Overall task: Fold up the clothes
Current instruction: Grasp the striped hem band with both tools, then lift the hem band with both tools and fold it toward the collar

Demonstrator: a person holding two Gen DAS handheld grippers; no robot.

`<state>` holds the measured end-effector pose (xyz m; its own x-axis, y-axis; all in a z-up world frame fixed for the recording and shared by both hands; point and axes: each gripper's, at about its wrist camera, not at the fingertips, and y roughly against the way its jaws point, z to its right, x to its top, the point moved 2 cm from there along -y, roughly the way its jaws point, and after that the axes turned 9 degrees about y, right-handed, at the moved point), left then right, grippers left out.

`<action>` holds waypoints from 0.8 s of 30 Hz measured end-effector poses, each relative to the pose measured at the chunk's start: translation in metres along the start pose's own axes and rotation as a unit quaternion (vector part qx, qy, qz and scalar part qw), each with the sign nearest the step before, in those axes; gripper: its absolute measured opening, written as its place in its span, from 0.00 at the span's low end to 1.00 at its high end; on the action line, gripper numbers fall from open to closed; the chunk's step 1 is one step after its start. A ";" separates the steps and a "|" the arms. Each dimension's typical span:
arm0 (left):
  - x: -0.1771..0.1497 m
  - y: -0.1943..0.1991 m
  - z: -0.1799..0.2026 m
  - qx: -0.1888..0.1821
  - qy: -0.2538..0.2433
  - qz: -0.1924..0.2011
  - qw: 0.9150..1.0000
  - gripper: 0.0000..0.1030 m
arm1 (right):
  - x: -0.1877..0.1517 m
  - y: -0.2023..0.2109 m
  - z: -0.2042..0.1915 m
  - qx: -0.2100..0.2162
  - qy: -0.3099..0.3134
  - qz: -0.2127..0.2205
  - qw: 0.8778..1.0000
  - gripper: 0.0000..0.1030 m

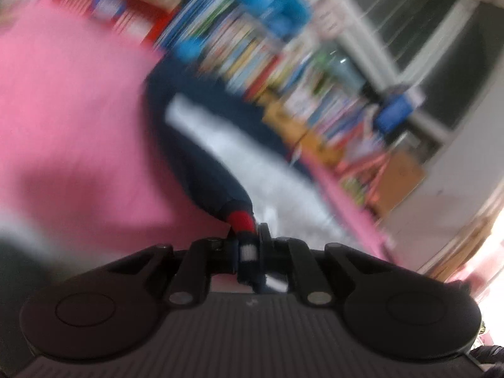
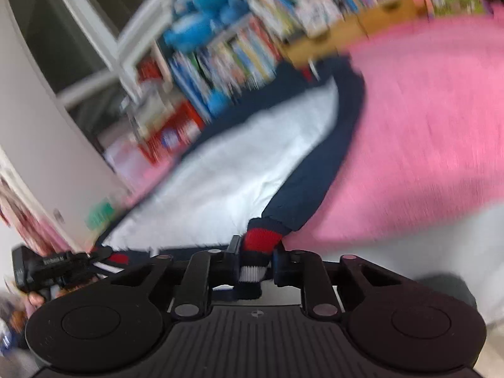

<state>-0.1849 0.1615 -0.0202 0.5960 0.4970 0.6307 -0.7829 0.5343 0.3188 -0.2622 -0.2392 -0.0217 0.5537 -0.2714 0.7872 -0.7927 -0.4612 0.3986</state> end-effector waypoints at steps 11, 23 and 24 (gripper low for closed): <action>0.130 -0.144 0.019 0.157 -0.076 0.040 0.984 0.21 | 0.172 -0.109 0.050 -0.069 -0.008 0.062 0.996 0.28; 0.103 -0.124 0.013 0.232 -0.237 0.070 0.941 0.50 | 0.113 -0.146 0.064 -0.309 0.304 0.001 0.901 0.52; 0.089 -0.131 0.023 0.242 -0.265 0.071 0.931 0.50 | 0.107 -0.151 0.053 -0.302 0.329 0.005 0.895 0.52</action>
<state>-0.0335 0.1201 0.0098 0.4090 0.0632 0.9103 -0.9122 0.0539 0.4061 -0.0700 -0.2434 -0.0225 0.4337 0.3742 0.8197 -0.8999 0.1337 0.4151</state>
